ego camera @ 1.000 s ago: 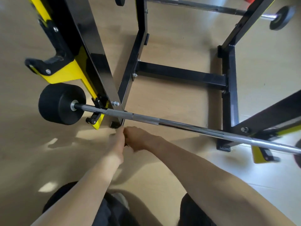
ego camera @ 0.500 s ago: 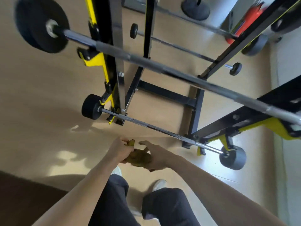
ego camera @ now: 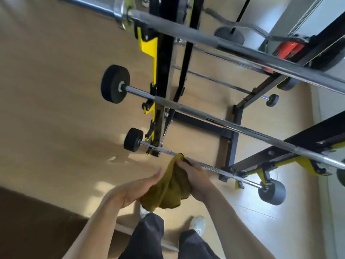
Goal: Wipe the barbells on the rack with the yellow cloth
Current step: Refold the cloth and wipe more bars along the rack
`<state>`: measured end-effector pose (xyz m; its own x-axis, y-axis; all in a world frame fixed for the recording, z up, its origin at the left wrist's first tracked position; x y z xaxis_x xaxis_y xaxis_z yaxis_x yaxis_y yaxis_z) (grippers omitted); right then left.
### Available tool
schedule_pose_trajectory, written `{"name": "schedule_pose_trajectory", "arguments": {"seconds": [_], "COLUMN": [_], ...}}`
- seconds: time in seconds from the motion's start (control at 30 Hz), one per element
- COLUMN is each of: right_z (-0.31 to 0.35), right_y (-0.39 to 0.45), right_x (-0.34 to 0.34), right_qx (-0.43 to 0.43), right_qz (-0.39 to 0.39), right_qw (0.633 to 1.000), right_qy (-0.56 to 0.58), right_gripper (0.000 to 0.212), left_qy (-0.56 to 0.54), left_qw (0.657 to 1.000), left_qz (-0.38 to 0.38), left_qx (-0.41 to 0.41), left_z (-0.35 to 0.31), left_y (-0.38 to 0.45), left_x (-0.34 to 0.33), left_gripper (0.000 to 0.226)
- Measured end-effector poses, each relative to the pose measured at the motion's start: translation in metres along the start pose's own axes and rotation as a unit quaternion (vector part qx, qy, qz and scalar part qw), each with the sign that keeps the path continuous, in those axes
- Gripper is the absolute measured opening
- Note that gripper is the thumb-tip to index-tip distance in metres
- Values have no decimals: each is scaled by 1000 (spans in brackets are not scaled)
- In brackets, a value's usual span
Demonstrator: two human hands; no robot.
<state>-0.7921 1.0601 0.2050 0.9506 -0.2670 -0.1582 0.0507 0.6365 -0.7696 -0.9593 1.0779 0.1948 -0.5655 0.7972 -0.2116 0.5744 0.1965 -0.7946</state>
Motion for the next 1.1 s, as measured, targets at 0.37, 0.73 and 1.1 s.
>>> {"name": "schedule_pose_trajectory", "arguments": {"seconds": [0.37, 0.73, 1.1], "right_z": [75, 107, 277], "right_y": [74, 202, 321], "right_x": [-122, -297, -465], "right_qx": [56, -77, 45], "right_qz": [-41, 169, 47], "right_qw": [992, 983, 994], "right_qy": [-102, -5, 84], "right_gripper": [38, 71, 22], "left_qy": [-135, -339, -186], "left_qw": [967, 881, 943], "left_qz": [-167, -303, -231], "left_qx": [-140, -132, -149], "left_z": [-21, -29, -87], "left_y": [-49, -89, -107], "left_x": [150, 383, 612], "left_gripper": [41, 33, 67]}}
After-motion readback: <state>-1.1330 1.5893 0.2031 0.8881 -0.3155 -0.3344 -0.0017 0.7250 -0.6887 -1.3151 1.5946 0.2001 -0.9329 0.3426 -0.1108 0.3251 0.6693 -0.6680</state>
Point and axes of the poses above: each hand's wrist, its own y-axis towards the middle knuckle, its own x-axis out of the back of the hand, z = x × y, the point moved 6 cm from there along y, towards the middle knuckle
